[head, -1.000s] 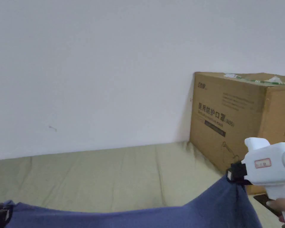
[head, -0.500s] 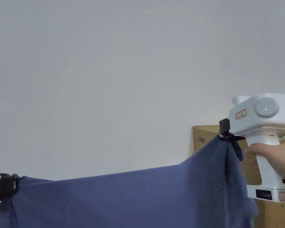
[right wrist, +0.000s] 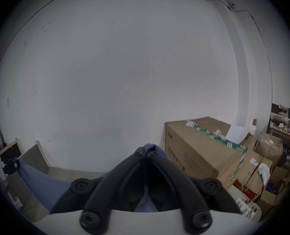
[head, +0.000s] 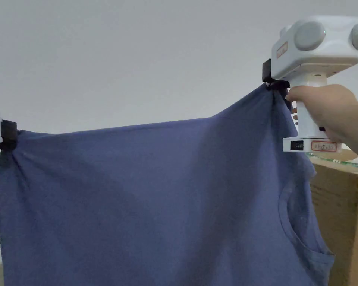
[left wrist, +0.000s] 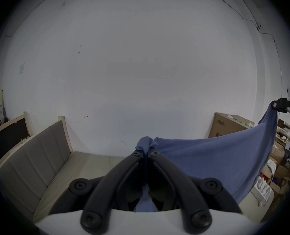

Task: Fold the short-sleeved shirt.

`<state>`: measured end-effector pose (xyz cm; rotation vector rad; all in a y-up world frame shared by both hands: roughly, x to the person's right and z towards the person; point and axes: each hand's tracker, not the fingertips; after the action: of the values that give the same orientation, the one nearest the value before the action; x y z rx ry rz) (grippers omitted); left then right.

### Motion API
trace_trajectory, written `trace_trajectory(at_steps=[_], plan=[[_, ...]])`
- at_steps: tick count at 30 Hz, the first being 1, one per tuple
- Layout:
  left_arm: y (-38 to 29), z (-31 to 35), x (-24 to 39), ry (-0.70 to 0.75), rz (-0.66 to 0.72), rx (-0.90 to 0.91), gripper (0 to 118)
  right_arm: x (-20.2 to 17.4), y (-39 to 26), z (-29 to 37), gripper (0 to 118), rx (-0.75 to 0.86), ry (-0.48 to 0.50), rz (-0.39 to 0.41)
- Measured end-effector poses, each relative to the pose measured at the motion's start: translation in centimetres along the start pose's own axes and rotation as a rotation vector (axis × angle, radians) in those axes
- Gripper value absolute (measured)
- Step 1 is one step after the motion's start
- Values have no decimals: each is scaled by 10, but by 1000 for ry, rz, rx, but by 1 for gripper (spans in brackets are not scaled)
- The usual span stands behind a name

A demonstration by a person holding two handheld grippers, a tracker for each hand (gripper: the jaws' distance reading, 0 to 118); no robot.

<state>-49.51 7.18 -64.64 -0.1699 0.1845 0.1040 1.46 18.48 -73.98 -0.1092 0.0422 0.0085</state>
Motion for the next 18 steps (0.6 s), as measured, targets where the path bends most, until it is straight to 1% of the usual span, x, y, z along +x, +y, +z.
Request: trace_trajectory(at_steps=[2,4,6,8,9,10,11,13,15,17,18], plan=[[-13,-14,4,16,-7,-24,3,-5,-22,-13,0,-12,-7,8],[-35,-24,6,7,0,-55,3,-6,-60,-28,0,-81,-11,-12],[-76,-30,10,-12,23,-133,3,-6,-114,-41,0,-177,-7,-27],[-127,-29,10,-25,55,-211,3,-4,-184,-45,0,-289,20,-51],[-155,-26,10,-46,69,-275,3,-3,-222,-43,0,-340,24,-76],[-181,-23,8,-78,99,-325,3,0,-259,-36,0,-430,50,-133],[-212,-14,7,-99,125,-386,3,8,-300,-33,0,-486,100,-222],[-268,13,6,-128,124,-471,3,13,-372,-6,0,-621,130,-255],[-318,40,-5,-151,140,-546,3,17,-431,38,0,-719,114,-180],[-364,88,-19,-141,161,-646,3,31,-485,96,0,-849,144,-116],[-376,117,-18,-145,172,-664,3,38,-497,117,0,-872,163,-133]])
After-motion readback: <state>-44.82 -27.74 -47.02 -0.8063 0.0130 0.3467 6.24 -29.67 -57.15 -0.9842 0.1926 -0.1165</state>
